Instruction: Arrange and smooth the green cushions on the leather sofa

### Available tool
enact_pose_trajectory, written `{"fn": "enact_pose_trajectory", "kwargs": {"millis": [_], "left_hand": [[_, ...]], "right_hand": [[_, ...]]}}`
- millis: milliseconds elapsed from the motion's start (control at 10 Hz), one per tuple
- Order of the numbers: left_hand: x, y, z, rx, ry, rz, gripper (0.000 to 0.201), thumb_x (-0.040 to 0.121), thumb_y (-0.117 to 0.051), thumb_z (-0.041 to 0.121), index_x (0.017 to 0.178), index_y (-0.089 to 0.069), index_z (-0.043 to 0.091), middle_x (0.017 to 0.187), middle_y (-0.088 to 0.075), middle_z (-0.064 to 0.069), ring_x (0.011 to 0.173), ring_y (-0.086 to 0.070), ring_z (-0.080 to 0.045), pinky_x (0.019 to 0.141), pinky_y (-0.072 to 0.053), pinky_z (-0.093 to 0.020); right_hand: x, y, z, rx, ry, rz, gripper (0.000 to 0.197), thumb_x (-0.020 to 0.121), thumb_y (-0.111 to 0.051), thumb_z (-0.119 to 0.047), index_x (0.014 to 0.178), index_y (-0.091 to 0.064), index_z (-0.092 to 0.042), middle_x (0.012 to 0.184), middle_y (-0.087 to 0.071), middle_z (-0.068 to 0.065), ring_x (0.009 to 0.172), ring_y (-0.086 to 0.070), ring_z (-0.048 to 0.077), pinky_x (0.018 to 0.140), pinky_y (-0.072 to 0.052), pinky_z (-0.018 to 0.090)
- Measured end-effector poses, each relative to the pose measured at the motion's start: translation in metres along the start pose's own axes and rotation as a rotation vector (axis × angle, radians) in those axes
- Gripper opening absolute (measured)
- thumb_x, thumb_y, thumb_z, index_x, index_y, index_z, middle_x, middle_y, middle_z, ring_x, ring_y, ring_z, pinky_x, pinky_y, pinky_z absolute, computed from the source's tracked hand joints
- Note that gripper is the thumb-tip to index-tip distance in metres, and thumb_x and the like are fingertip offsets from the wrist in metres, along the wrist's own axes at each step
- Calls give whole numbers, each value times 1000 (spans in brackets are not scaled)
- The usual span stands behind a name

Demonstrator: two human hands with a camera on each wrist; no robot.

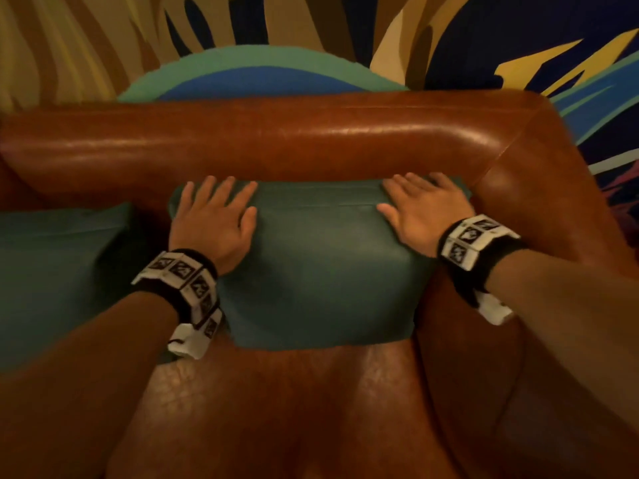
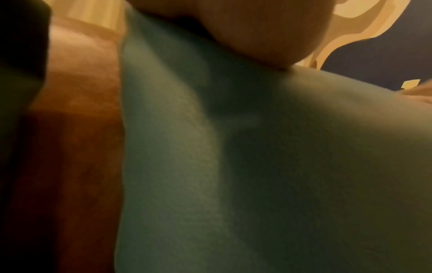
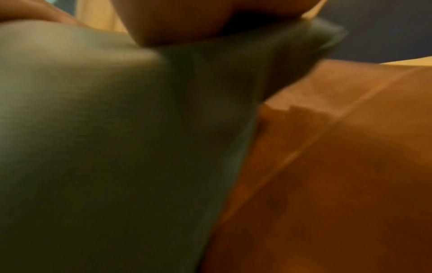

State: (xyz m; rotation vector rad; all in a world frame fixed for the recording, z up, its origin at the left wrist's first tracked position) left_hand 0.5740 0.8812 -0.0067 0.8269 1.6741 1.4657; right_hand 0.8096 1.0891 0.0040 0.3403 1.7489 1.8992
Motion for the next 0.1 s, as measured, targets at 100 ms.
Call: {"fn": "enact_pose_trajectory", "kwargs": {"millis": [100], "left_hand": [[-7, 13, -19, -29, 177, -8, 57, 94, -10, 52, 145, -28, 34, 151, -36, -1, 141, -25, -30, 116, -6, -54]], "right_hand": [[-17, 8, 45, -11, -167, -56, 53, 98, -18, -49, 127, -50, -18, 134, -56, 6, 127, -49, 26, 104, -32, 48]]}}
Point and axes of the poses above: each hand's wrist, its own x-axis towards the middle knuckle, its own y-axis out of the back of the hand, z = x × y, the point moved 1 cm from there along x, towards the middle knuckle
